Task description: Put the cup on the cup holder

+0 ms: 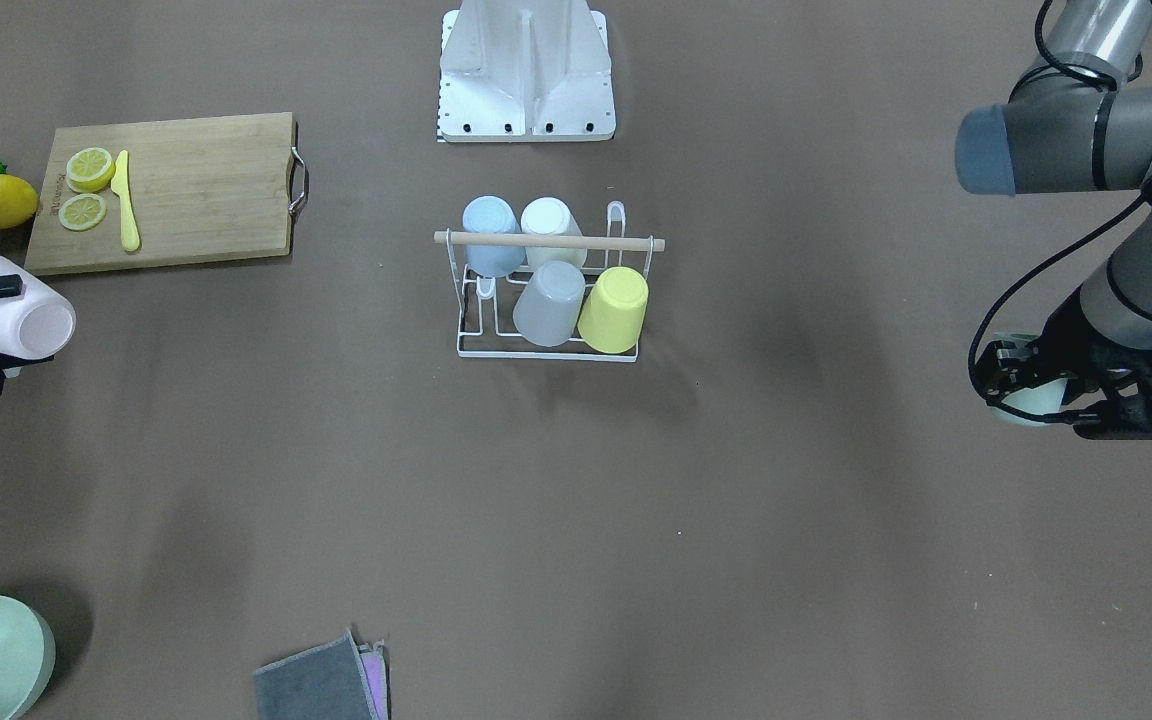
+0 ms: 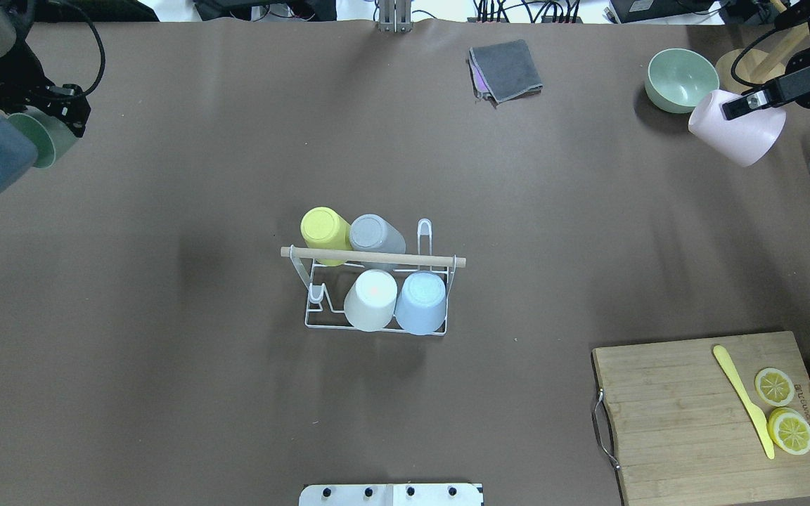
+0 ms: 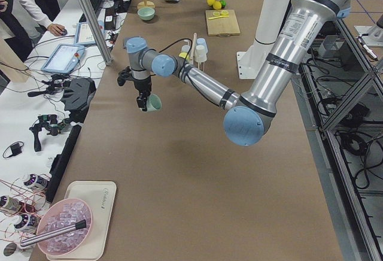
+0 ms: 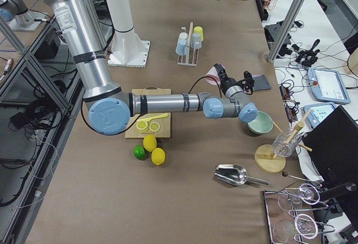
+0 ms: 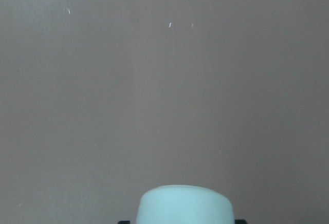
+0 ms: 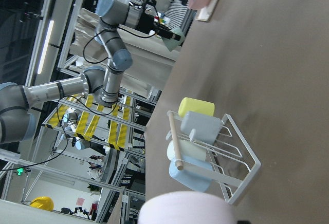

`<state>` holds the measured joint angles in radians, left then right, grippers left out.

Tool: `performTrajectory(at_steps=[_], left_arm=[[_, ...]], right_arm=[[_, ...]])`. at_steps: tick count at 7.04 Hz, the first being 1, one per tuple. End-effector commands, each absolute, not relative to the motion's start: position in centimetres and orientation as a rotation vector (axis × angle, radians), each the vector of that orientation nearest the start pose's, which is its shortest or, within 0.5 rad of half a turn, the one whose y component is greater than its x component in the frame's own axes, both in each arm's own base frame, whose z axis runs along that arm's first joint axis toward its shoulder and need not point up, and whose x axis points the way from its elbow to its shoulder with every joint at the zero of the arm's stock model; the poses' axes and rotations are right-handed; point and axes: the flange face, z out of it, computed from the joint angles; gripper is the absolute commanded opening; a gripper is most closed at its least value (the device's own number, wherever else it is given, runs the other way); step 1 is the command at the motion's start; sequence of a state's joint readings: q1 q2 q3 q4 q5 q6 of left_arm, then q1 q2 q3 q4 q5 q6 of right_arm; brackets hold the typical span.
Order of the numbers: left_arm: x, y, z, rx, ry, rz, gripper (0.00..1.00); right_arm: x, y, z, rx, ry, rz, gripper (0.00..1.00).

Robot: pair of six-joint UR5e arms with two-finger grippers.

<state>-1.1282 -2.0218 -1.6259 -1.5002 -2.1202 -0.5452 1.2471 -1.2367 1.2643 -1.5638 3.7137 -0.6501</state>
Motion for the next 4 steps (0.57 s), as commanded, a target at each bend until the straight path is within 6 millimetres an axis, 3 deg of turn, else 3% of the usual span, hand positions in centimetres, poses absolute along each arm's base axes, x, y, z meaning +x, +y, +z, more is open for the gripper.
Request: performTrajectory(at_steps=[1,4], left_arm=[[18.3,-63.8,35.5,0.282,0.796,-0.113,0.41],[15.4,-62.5,29.3,0.582,0.951,-0.221,0.41]], right_arm=[[-18.3,-61.8,47.0,0.619,-2.316,-0.686,0.38],[-20.4,-63.3,42.8,0.972,-2.45,-0.73,0.35]])
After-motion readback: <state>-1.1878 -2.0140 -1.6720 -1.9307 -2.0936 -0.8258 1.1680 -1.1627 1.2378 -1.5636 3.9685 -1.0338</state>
